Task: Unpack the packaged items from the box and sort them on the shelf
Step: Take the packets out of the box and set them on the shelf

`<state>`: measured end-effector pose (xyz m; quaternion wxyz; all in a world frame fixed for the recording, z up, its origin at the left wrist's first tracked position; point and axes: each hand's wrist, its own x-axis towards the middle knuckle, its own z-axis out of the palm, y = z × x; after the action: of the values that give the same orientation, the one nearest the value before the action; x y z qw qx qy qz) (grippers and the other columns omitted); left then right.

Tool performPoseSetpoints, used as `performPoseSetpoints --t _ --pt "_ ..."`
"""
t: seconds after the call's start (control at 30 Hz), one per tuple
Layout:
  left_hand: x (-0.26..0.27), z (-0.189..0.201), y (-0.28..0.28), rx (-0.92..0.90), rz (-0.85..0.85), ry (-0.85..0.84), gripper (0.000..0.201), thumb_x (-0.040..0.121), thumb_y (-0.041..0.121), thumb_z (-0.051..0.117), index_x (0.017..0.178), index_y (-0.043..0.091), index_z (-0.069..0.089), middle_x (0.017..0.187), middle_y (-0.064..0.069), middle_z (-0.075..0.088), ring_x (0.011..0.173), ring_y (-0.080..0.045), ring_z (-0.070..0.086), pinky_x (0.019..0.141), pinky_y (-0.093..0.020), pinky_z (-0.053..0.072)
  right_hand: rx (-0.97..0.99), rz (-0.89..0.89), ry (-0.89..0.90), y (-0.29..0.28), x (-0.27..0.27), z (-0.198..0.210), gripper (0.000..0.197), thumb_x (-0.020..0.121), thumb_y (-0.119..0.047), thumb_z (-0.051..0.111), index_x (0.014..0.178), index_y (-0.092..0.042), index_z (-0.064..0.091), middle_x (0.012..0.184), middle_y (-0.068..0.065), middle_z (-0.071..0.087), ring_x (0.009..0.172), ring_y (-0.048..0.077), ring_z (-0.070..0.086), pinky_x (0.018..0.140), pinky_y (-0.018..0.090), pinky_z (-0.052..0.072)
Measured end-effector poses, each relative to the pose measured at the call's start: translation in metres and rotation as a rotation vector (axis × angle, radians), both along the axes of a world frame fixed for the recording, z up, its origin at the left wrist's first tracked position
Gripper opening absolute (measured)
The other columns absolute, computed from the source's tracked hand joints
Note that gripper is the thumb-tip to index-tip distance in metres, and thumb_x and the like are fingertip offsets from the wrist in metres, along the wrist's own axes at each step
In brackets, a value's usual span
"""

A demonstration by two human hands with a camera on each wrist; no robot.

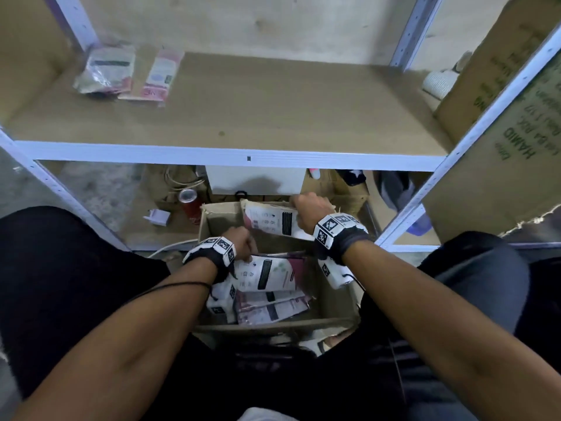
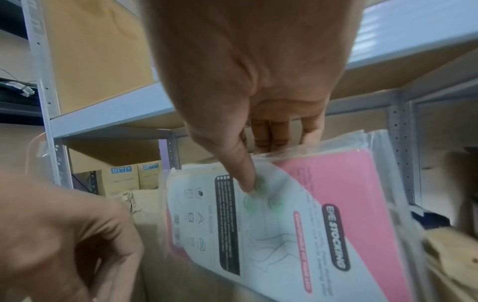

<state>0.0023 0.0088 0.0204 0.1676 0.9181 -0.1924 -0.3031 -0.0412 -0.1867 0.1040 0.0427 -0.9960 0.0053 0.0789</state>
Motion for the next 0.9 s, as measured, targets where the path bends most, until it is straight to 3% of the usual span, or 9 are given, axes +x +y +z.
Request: performPoseSetpoints --t 0.23,0.37,0.5,0.6,0.73,0.83,0.9 --pt "-0.003 0.064 0.000 -0.053 -0.118 -0.106 0.024 0.079 0.002 0.075 0.097 0.015 0.081 0.100 -0.003 0.077 0.096 -0.021 0.070 0.079 -0.022 0.052 -0.023 0.018 -0.067 -0.001 -0.008 0.038 0.036 0.086 0.000 0.055 0.117 -0.016 0.062 0.114 0.010 0.064 0.100 0.033 0.065 0.078 0.037 0.049" --pt "-0.002 0.094 0.003 -0.086 -0.165 -0.124 0.022 0.081 0.005 0.077 0.101 0.014 0.080 0.097 0.001 0.075 0.097 -0.016 0.068 0.083 -0.021 0.050 -0.034 0.005 -0.086 -0.002 -0.013 0.058 0.033 0.086 -0.003 0.055 0.114 -0.018 0.063 0.115 0.009 0.064 0.105 0.032 0.063 0.087 0.039 0.050" --pt "-0.003 0.126 0.008 -0.090 -0.204 -0.193 0.022 0.081 0.009 0.078 0.100 0.020 0.080 0.097 0.004 0.075 0.093 -0.009 0.066 0.079 -0.014 0.042 -0.015 -0.020 -0.118 -0.007 -0.019 0.083 0.029 0.086 -0.007 0.052 0.111 -0.018 0.063 0.116 0.010 0.064 0.104 0.033 0.063 0.086 0.040 0.050" --pt "-0.002 0.151 0.012 -0.112 -0.224 -0.215 0.022 0.082 0.008 0.077 0.100 0.020 0.079 0.095 0.005 0.073 0.098 -0.012 0.067 0.088 -0.022 0.050 -0.012 -0.047 -0.140 -0.010 -0.022 0.101 0.032 0.086 -0.005 0.050 0.112 -0.019 0.062 0.117 0.011 0.064 0.103 0.035 0.063 0.085 0.039 0.051" --pt "0.003 0.183 0.018 -0.158 -0.247 -0.227 0.020 0.087 0.008 0.073 0.105 0.014 0.076 0.090 0.013 0.068 0.090 -0.006 0.061 0.077 -0.012 0.045 0.013 -0.065 -0.178 -0.018 -0.024 0.126 0.036 0.085 -0.002 0.052 0.116 -0.016 0.063 0.117 0.012 0.065 0.104 0.035 0.063 0.088 0.039 0.055" --pt "0.011 0.207 0.022 -0.209 -0.219 -0.221 0.018 0.086 0.003 0.072 0.099 0.013 0.077 0.082 0.012 0.071 0.091 -0.013 0.067 0.083 -0.024 0.051 0.033 -0.079 -0.204 -0.027 -0.024 0.143 0.035 0.085 -0.001 0.054 0.114 -0.015 0.065 0.116 0.011 0.066 0.104 0.033 0.063 0.087 0.036 0.054" --pt "0.019 0.224 0.027 -0.236 -0.198 -0.207 0.018 0.086 0.004 0.071 0.094 0.019 0.076 0.084 0.010 0.074 0.088 -0.012 0.069 0.083 -0.025 0.053 0.056 -0.096 -0.223 -0.034 -0.023 0.154 0.034 0.085 -0.004 0.058 0.116 -0.015 0.066 0.118 0.010 0.066 0.107 0.031 0.062 0.085 0.032 0.051"
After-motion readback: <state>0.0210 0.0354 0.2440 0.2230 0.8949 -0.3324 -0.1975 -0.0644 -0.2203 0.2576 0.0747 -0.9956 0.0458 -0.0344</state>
